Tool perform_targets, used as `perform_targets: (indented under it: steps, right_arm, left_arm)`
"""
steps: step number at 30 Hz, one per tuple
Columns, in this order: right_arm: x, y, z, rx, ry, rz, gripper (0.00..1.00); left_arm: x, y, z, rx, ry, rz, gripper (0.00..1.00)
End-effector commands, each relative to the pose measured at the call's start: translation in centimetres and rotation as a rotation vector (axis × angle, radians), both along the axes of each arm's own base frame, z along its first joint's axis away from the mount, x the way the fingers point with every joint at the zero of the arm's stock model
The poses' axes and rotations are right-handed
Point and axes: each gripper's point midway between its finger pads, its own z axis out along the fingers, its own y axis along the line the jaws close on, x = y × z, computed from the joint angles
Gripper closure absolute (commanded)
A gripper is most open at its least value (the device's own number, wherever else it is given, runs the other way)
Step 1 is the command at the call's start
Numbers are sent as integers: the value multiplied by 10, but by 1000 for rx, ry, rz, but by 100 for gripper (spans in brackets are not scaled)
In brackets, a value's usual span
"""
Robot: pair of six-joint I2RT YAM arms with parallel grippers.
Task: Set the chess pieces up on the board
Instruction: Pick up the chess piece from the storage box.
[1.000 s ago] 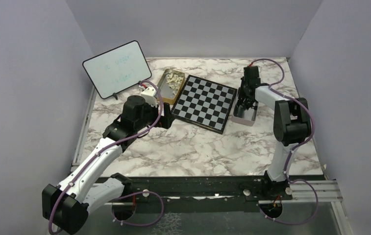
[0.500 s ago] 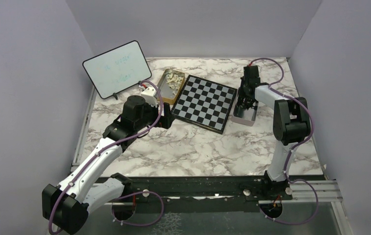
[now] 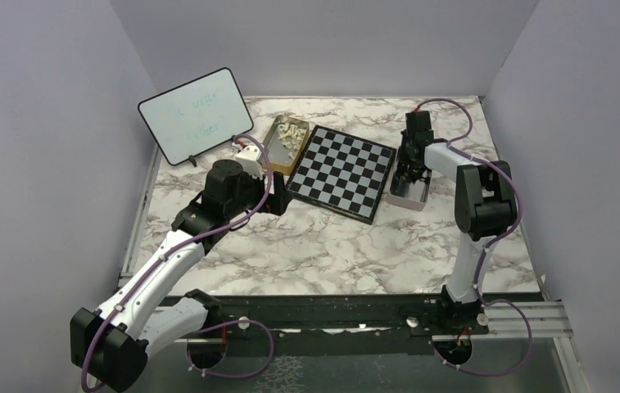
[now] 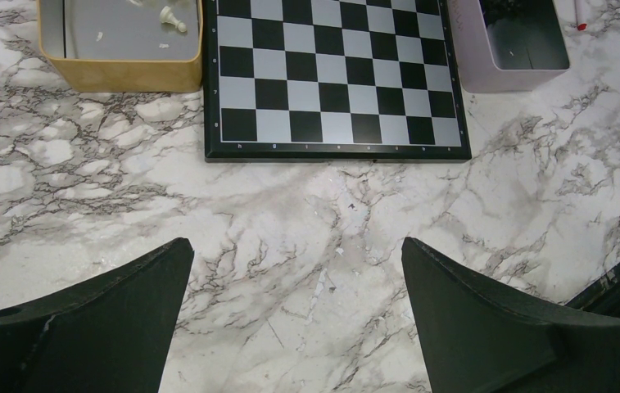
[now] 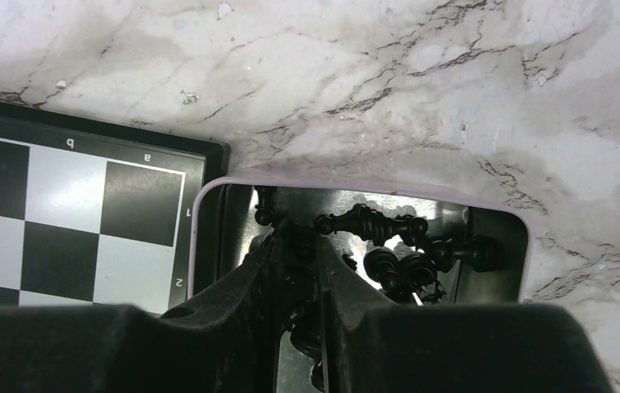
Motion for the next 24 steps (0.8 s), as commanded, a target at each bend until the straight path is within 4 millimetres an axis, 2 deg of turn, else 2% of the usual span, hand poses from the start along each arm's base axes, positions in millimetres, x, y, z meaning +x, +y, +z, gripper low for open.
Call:
perform_targets:
  steps: [1, 10, 18, 24]
  right_arm:
    - [2, -6, -5, -23, 24, -18, 75]
    - [3, -8, -3, -31, 18, -19, 81]
    - [3, -13, 17, -62, -1, -14, 84]
    - [0, -9, 33, -48, -16, 1, 85]
  left_arm:
    - [-1, 1, 2, 11, -17, -1, 1]
    - [0, 1, 3, 12, -19, 1, 1]
    - [0, 1, 3, 11, -20, 1, 1]
    - [0, 1, 3, 9, -20, 0, 1]
